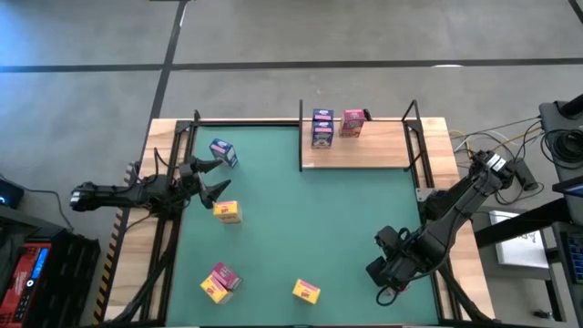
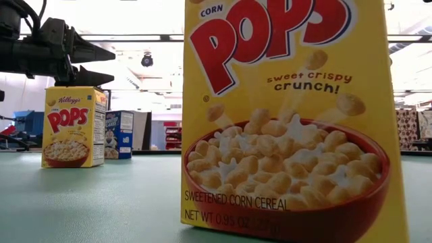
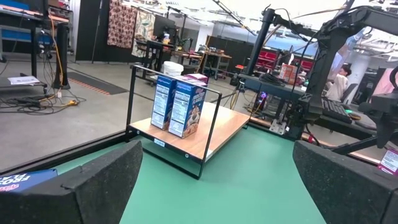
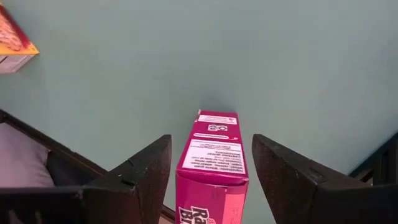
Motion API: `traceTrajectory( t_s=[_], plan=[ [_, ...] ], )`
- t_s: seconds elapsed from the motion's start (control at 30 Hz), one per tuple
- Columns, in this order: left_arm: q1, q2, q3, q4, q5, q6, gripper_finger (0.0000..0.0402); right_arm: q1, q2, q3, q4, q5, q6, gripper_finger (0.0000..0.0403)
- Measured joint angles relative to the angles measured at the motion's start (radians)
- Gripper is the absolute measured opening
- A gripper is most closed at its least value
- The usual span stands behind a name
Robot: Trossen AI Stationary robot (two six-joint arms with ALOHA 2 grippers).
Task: Stack cereal on shelf
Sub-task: Put the right pink cereal box on the shelf
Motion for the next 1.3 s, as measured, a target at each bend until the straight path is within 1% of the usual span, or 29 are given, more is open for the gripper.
traceTrajectory(
  t_s=[0.1,0.3,0.4,0.5,0.67,0.8,1.07,1.2,1.3],
  plan=[
    [0.0,0.0,0.0,0.0,0.0,0.0,0.04,0.0,0.0,0.0,0.0,-0.033,0.024,0.0238],
    [0.0,0.0,0.0,0.0,0.0,0.0,0.04,0.0,-0.001,0.0,0.024,-0.113,0.091,0.0297],
    [0.0,0.0,0.0,0.0,0.0,0.0,0.04,0.0,-0.003,0.0,0.032,-0.123,0.11,0.0316],
    [0.0,0.0,0.0,0.0,0.0,0.0,0.04,0.0,-0.003,0.0,0.067,-0.134,0.11,0.0328],
    [0.0,0.0,0.0,0.0,0.0,0.0,0.04,0.004,0.012,0.0,0.085,-0.202,0.117,0.0333],
    [0.0,0.0,0.0,0.0,0.0,0.0,0.04,0.018,0.042,0.0,0.085,-0.209,0.084,0.0334],
    [0.0,0.0,0.0,0.0,0.0,0.0,0.04,0.022,0.101,0.0,0.073,-0.199,-0.127,0.0333],
    [0.0,0.0,0.0,0.0,0.0,0.0,0.04,0.022,0.114,0.0,0.077,-0.199,-0.093,0.0326],
    [0.0,0.0,0.0,0.0,0.0,0.0,0.04,0.021,0.114,0.0,0.078,-0.176,-0.084,0.0322]
  ],
)
